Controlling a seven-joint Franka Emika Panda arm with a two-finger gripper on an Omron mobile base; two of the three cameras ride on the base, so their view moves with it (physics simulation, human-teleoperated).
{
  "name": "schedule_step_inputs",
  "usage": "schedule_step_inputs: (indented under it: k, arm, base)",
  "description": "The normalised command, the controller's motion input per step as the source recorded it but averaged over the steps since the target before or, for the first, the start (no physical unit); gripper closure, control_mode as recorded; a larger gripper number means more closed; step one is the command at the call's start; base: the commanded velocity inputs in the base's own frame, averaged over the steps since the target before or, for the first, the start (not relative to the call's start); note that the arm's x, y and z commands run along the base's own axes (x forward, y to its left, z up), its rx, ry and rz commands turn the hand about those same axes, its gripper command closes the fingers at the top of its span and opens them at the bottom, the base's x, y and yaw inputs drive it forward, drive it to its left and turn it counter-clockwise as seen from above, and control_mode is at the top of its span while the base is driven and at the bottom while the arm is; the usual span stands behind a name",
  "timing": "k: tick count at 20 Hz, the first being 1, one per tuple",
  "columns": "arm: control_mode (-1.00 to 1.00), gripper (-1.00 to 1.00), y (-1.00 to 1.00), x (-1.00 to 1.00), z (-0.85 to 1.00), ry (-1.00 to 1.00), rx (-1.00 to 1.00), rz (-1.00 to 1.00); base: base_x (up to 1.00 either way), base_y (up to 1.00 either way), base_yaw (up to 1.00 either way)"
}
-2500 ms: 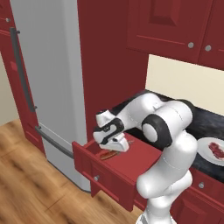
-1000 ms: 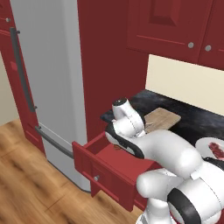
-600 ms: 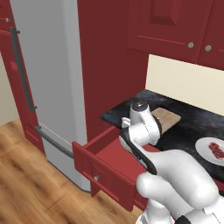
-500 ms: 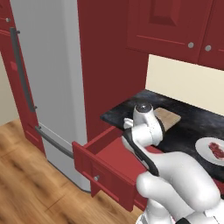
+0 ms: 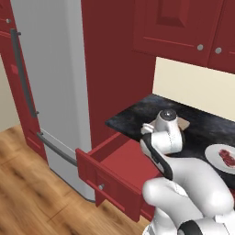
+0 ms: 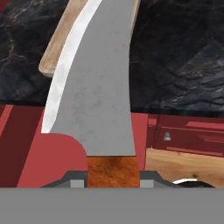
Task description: Pick up the knife from the drawer and place it on the cutting board. Then place the meat from the plate to the cutting board.
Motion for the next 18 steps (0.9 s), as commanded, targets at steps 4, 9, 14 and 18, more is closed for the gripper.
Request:
schedule_step_inputs:
  k: [4, 9, 14, 18]
  arm:
    - [-1.0, 1.0, -0.49, 0.3, 0.02, 0.0, 0.0, 0.0]
    - [-1.0, 1.0, -0.33, 0.54, 0.0, 0.0, 0.0, 0.0]
    - [-1.0, 1.0, -0.29, 0.53, 0.0, 0.0, 0.0, 0.0]
    - [-1.0, 1.0, -0.28, 0.48, 0.11, 0.0, 0.02, 0.0]
  base:
    - [0.0, 0.0, 0.0]
    - [0.0, 0.0, 0.0]
    - [0.0, 0.0, 0.0]
    - [0.0, 0.0, 0.0]
